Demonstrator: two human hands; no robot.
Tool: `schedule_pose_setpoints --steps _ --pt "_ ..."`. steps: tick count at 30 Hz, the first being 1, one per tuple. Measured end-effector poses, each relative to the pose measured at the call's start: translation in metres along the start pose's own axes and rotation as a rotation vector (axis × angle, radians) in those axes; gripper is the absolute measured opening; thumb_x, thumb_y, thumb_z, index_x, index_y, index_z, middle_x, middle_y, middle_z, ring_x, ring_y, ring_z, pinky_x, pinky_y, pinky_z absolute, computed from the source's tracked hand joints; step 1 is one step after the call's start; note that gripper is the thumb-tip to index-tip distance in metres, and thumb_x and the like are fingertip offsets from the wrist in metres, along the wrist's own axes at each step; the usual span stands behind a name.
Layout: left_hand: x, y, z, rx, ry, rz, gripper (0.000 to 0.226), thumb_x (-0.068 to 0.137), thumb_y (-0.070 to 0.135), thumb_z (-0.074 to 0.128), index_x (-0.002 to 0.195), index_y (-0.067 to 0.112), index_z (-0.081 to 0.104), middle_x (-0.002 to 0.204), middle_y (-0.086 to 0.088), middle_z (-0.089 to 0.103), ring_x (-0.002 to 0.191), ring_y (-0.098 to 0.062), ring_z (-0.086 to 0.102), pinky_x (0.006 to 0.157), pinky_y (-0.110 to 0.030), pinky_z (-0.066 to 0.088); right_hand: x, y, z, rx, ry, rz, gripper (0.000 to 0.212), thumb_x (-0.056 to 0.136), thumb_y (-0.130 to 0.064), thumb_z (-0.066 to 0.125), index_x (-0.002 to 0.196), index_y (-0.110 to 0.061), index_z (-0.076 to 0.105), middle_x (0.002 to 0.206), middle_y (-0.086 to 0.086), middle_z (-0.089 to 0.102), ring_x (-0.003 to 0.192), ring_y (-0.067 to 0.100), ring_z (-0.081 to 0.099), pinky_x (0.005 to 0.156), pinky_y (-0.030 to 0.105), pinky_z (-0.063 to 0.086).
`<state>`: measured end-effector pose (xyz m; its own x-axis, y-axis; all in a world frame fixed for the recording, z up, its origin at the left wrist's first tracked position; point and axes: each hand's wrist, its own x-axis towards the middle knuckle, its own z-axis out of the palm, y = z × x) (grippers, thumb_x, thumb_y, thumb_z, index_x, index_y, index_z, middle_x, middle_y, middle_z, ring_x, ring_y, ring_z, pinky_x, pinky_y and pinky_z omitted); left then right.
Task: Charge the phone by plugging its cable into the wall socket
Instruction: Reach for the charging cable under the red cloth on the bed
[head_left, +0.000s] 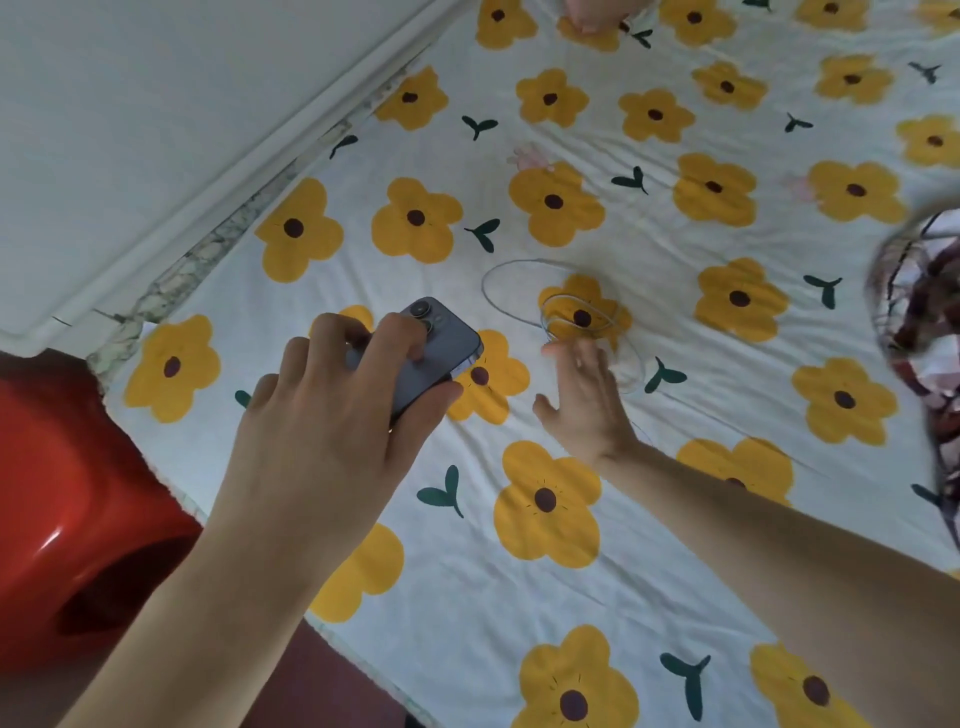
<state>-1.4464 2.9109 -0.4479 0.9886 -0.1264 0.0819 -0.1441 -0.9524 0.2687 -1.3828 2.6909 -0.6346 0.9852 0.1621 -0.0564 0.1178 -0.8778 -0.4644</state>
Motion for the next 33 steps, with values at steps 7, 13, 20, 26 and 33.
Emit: schedule_pose_setpoints --steps 7,13,20,26,33 --pt "0.016 0.015 -0.013 -0.008 0.043 0.037 0.04 0.093 0.058 0.036 0.108 0.022 0.046 0.1 -0.012 0.057 0.077 -0.035 0.057 0.056 -0.039 0.046 -0.018 -0.007 -0.021 0.07 -0.009 -0.093 0.049 0.08 -0.005 0.069 0.127 -0.003 0.054 0.124 0.016 0.051 0.113 0.036 0.053 0.087 0.049 0.05" --pt "0.017 0.03 -0.017 -0.007 0.031 0.081 0.042 0.093 0.058 0.036 0.109 0.021 0.046 0.099 -0.013 0.057 0.077 -0.036 0.058 0.056 -0.034 0.041 -0.03 0.004 -0.035 0.112 0.002 -0.019 0.049 0.081 -0.003 0.068 0.128 0.0 0.053 0.125 0.019 0.05 0.116 0.037 0.054 0.09 0.048 0.05" --pt "0.018 0.06 -0.027 -0.03 0.022 0.195 0.041 0.094 0.058 0.037 0.108 0.021 0.046 0.099 -0.013 0.056 0.077 -0.036 0.058 0.054 -0.04 0.048 -0.071 0.025 -0.061 0.113 0.065 0.082 0.049 0.079 -0.002 0.07 0.126 -0.001 0.054 0.123 0.017 0.052 0.117 0.036 0.053 0.089 0.046 0.051" --pt "0.022 0.118 -0.043 -0.074 0.016 0.355 0.043 0.094 0.056 0.038 0.109 0.018 0.051 0.099 -0.014 0.055 0.077 -0.038 0.056 0.055 -0.039 0.046 -0.125 0.049 -0.109 0.146 0.151 0.279 0.052 0.08 -0.001 0.067 0.129 0.0 0.052 0.126 0.019 0.049 0.116 0.035 0.052 0.091 0.044 0.05" --pt "0.018 0.237 -0.103 -0.147 0.032 0.645 0.044 0.096 0.054 0.038 0.112 0.015 0.05 0.101 -0.017 0.053 0.082 -0.039 0.056 0.059 -0.043 0.045 -0.224 0.048 -0.21 0.232 0.321 0.516 0.051 0.086 -0.01 0.064 0.134 -0.011 0.046 0.129 0.01 0.043 0.116 0.029 0.051 0.091 0.045 0.05"
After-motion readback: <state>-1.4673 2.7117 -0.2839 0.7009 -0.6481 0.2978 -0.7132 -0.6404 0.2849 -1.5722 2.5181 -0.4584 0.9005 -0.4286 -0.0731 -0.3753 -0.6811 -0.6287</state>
